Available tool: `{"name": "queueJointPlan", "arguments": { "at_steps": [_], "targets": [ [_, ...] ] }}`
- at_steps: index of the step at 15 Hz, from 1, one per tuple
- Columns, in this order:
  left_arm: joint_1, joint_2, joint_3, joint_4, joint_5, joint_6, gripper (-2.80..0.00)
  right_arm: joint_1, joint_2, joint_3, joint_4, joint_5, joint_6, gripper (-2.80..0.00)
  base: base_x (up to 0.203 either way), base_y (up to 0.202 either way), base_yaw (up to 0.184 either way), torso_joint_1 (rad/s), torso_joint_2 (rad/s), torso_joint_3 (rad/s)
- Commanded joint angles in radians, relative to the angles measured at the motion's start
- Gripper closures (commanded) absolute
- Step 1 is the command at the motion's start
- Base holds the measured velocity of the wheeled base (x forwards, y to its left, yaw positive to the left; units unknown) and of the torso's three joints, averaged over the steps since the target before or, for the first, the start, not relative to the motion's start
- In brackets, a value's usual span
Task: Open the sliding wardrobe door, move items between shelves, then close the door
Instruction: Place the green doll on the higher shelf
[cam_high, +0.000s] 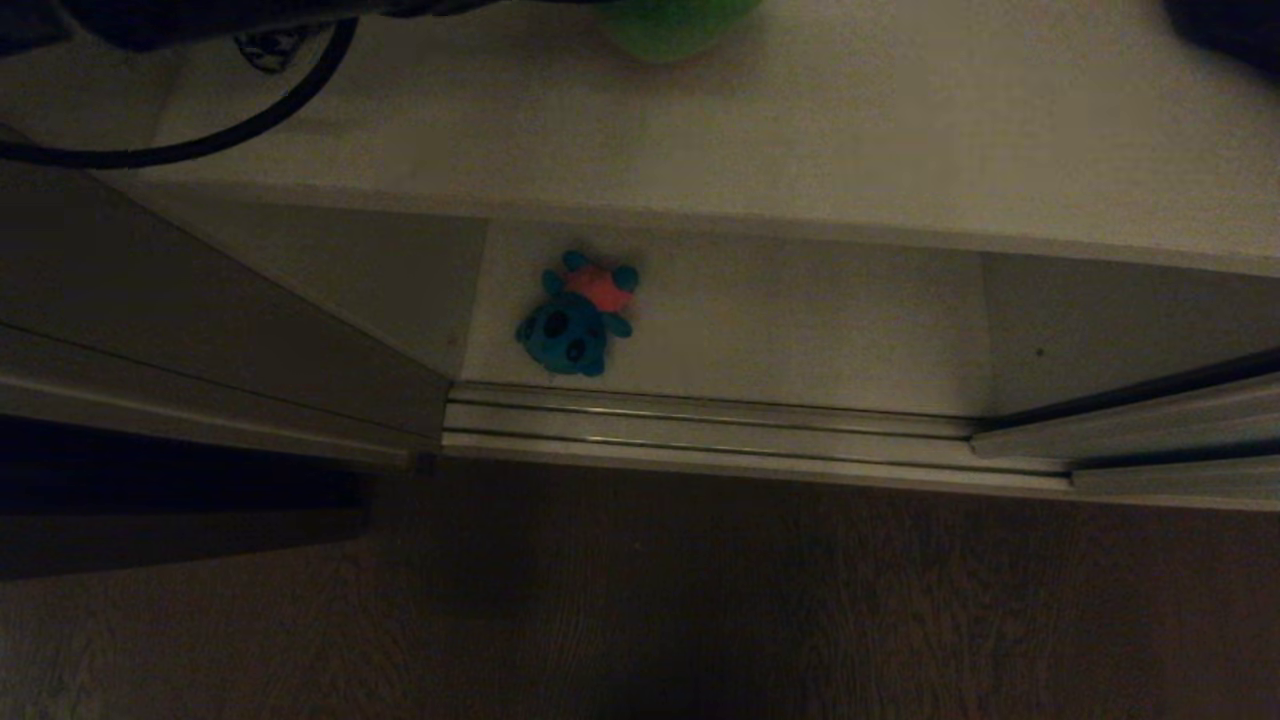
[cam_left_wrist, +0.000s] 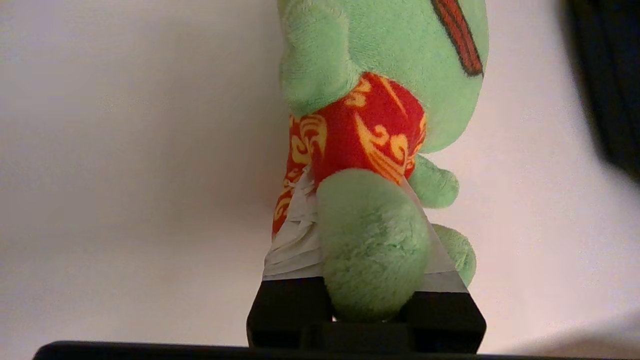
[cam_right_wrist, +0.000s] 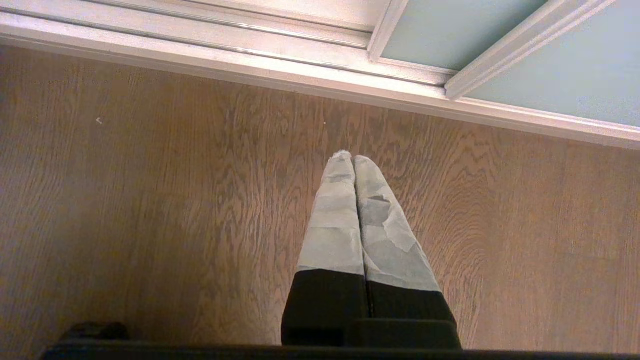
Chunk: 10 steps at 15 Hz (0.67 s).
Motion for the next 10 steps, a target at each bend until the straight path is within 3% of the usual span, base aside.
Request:
{"name": "queueJointPlan", "arguments": {
  "at_steps": [1, 10],
  "targets": [
    [0.005, 0.076, -0.09, -0.002, 0.035, 0.004, 0.0, 0.0, -0.001, 0.001, 0.0, 0.001, 0.0, 0.0, 0.0, 0.0, 0.0, 0.0, 0.0, 0.0],
    [0.12, 0.064, -0.092, -0.003, 0.071, 0.017, 0.0, 0.0, -0.001, 0.001, 0.0, 0.001, 0.0, 0.0, 0.0, 0.0, 0.0, 0.0, 0.0, 0.0]
  ]
}}
